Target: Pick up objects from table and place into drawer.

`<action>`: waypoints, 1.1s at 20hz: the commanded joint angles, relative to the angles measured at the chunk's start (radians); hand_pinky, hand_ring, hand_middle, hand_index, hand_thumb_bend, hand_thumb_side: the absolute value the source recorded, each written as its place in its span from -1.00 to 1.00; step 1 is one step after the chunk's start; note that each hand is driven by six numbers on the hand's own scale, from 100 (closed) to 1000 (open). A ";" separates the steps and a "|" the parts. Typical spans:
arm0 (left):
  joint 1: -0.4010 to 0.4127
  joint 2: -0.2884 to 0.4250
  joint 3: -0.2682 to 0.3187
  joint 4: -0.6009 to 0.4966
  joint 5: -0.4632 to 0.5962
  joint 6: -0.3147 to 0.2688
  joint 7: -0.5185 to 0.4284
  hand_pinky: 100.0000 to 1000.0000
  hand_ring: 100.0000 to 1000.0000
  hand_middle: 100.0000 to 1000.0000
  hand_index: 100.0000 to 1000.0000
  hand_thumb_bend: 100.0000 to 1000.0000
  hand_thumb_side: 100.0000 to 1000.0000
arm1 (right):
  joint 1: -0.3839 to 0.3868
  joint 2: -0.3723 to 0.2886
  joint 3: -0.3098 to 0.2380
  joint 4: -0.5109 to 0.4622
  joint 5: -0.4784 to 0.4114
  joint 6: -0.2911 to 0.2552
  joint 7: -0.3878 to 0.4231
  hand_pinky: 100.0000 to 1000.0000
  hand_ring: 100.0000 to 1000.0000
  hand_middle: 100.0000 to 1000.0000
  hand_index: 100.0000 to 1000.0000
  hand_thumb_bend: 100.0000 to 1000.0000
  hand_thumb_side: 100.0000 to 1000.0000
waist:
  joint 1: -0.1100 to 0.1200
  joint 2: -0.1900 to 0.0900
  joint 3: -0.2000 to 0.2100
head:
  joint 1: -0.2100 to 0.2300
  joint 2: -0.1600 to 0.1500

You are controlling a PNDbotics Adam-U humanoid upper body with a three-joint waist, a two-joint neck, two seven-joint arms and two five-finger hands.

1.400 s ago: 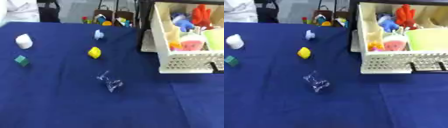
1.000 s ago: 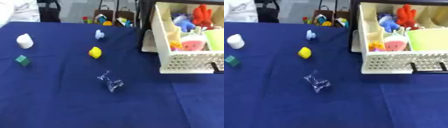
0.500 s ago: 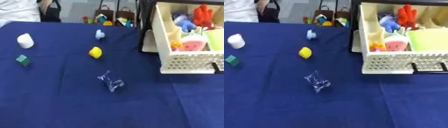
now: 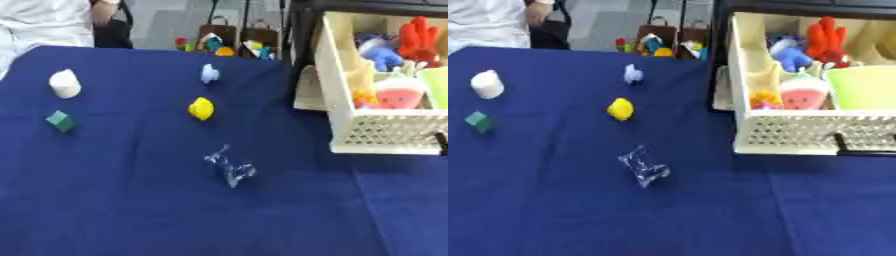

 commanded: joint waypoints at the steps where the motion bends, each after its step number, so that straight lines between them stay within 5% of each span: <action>1: -0.005 0.098 0.004 0.026 -0.041 0.046 -0.028 0.01 0.21 0.33 0.71 -0.12 0.96 | -0.010 -0.038 -0.001 -0.014 0.001 -0.007 -0.002 0.45 0.53 0.45 0.64 -1.00 1.00 | 0.002 -0.024 -0.001 | 0.005 -0.011; 6: 0.024 0.207 -0.014 0.124 -0.098 0.114 -0.093 0.10 0.31 0.46 0.80 0.04 1.00 | -0.009 -0.043 0.003 -0.014 0.000 -0.007 0.003 0.45 0.53 0.45 0.64 -1.00 1.00 | 0.003 -0.027 -0.002 | 0.002 -0.009; 13: 0.077 0.331 -0.078 0.287 -0.091 0.215 -0.194 0.25 0.48 0.64 0.98 -0.02 1.00 | -0.014 -0.044 0.007 -0.014 -0.003 -0.005 0.008 0.45 0.53 0.45 0.64 -1.00 1.00 | 0.006 -0.024 -0.010 | 0.000 -0.009; 22: 0.010 0.355 -0.203 0.489 -0.059 0.339 -0.318 0.29 0.52 0.64 1.00 0.54 0.86 | -0.022 -0.040 0.013 -0.014 -0.011 -0.004 0.015 0.45 0.53 0.45 0.64 -1.00 1.00 | 0.008 -0.017 -0.022 | 0.021 -0.017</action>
